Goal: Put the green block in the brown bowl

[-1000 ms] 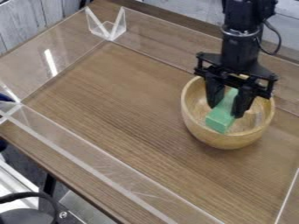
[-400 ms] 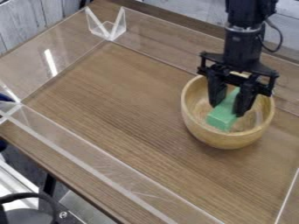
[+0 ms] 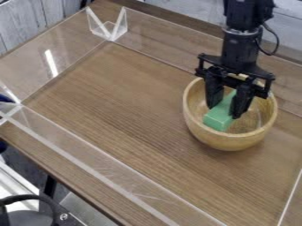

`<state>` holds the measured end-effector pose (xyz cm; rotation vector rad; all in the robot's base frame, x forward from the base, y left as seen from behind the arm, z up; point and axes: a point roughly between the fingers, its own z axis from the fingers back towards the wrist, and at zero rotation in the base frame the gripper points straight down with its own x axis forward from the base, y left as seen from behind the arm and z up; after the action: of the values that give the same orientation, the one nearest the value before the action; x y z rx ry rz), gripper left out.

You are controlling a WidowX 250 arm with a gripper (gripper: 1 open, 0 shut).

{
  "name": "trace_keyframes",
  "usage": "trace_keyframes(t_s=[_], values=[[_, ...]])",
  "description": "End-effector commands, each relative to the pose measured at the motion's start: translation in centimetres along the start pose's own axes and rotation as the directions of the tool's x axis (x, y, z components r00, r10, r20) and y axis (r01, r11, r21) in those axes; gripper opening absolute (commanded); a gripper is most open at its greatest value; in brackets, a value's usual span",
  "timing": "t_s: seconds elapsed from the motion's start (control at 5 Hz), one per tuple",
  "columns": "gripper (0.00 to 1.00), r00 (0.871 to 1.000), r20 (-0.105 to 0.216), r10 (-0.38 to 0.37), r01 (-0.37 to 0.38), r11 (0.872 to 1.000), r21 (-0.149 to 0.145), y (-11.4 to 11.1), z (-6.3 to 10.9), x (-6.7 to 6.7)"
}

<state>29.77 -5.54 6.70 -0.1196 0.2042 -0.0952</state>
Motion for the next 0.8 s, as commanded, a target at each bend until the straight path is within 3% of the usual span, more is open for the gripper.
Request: trace_keyframes(t_s=[0.0, 0.2, 0.6], values=[[0.0, 0.998, 0.053, -0.021, 0.02, 1.0, 0.006, 0.1, 2.1, 1.0], [0.0, 0.998, 0.057, -0.036, 0.035, 0.999, 0.012, 0.6, 2.0, 1.4], [0.0, 0.998, 0.051, -0.036, 0.035, 0.999, 0.016, 0.3, 3.0, 0.4]])
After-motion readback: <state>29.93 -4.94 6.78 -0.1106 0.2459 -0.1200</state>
